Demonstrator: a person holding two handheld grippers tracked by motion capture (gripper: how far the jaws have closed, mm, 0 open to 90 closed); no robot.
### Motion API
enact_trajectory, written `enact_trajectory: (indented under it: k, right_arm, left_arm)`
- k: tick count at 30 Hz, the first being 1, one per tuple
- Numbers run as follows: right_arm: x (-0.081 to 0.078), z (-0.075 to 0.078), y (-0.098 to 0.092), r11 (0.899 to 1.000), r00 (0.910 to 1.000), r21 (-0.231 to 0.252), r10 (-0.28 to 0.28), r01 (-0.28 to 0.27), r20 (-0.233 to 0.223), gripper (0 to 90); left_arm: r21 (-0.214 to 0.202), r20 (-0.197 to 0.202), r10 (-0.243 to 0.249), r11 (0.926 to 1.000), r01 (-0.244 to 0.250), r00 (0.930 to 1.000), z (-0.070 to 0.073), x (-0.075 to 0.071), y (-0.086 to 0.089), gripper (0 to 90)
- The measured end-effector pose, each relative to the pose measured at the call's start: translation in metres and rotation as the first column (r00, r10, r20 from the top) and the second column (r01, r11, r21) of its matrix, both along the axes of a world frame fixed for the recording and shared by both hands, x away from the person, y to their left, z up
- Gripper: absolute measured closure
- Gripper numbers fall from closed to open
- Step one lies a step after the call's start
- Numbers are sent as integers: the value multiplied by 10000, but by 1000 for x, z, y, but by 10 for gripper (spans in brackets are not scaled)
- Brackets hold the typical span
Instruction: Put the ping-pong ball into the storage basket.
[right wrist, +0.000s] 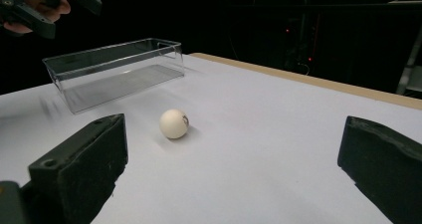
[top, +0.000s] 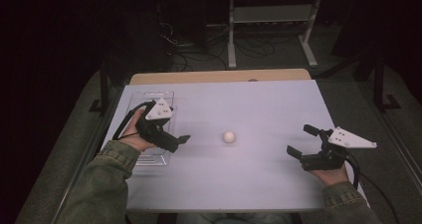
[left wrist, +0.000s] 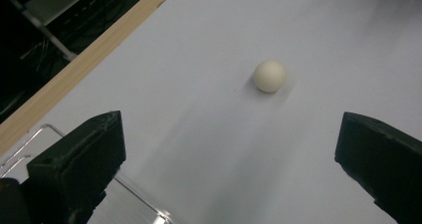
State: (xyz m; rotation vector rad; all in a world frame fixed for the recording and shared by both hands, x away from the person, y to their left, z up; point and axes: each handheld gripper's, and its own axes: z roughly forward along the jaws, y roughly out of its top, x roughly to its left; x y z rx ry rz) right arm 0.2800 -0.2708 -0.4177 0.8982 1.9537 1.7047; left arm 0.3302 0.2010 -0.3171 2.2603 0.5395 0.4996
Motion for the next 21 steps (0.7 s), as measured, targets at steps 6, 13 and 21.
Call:
enact_trajectory:
  k: [6, 13, 21]
  right_arm:
    - [1, -1, 1, 9999, 9998, -45, 144, -144, -136, 0]
    - [0, 0, 1, 9999, 9998, -67, 150, -151, -117, 0]
    - [-1, 0, 1, 9998, 9998, -105, 172, -173, -120, 0]
  left_arm:
    - [408, 142, -281, 9988, 275, 9995, 2, 3, -12, 0]
    - [683, -112, -650, 9955, 656, 9978, 2, 6, -22, 0]
    - [885, -320, -907, 9917, 933, 9954, 5, 13, -35, 0]
